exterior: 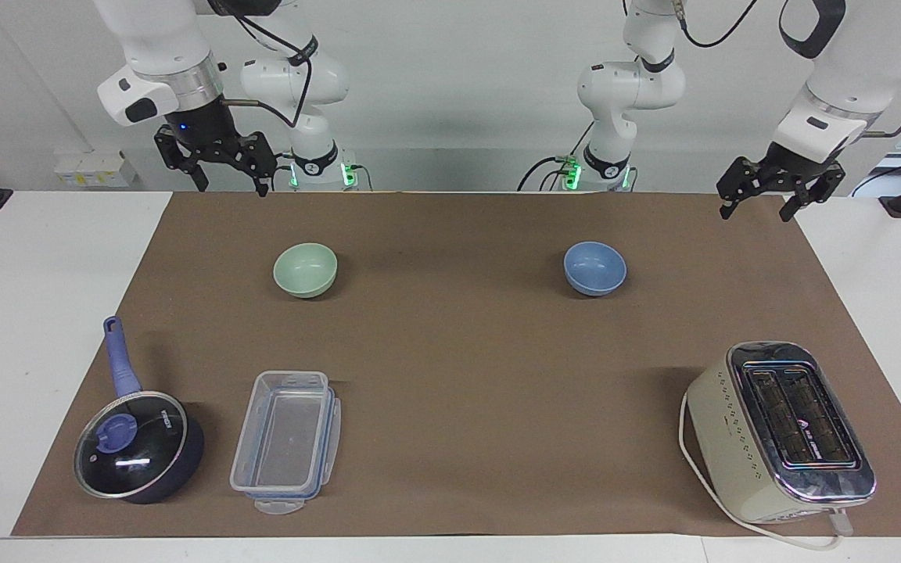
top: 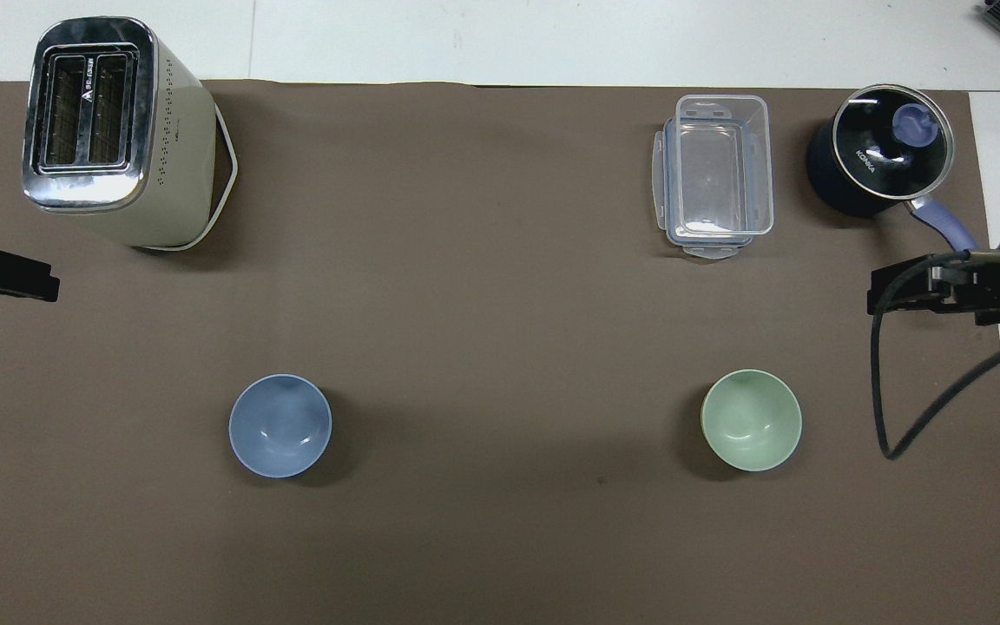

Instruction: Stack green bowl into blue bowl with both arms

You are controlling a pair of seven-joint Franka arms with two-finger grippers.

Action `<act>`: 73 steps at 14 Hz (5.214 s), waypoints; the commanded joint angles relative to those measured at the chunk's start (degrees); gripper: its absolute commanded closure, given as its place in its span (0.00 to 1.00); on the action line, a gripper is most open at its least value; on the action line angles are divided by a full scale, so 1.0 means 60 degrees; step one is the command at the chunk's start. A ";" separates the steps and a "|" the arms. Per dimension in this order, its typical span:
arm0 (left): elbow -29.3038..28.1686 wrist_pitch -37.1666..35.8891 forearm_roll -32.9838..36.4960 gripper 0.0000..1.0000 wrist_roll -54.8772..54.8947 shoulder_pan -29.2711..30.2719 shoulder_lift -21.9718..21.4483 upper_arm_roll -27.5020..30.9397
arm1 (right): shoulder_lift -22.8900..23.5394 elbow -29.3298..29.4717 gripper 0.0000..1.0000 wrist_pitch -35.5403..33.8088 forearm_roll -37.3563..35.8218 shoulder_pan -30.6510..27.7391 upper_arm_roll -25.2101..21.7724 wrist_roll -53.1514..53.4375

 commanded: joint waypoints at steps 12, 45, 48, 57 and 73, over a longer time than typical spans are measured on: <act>-0.0237 -0.0141 -0.0070 0.00 -0.0014 -0.0066 -0.0277 -0.0020 | -0.0006 0.0090 0.00 -0.0050 0.0029 -0.0064 -0.0051 -0.0210; -0.8099 0.6548 -0.1549 0.00 0.1158 -0.0899 -0.1331 -0.0094 | -0.0006 0.0090 0.00 -0.0050 0.0043 -0.0079 -0.0081 -0.0210; -0.8848 0.7562 -0.1651 0.00 0.1099 -0.1062 -0.1317 -0.0094 | -0.0006 0.0090 0.00 -0.0050 0.0043 -0.0079 -0.0095 -0.0210; -0.9290 0.7887 -0.1886 1.00 0.1070 -0.1326 -0.1244 -0.0079 | -0.0006 0.0090 0.00 -0.0050 0.0043 -0.0079 -0.0095 -0.0210; -0.6931 0.5190 -0.1886 1.00 -0.0421 -0.1601 -0.1390 -0.0152 | -0.0006 0.0090 0.00 -0.0050 0.0029 -0.0079 -0.0095 -0.0210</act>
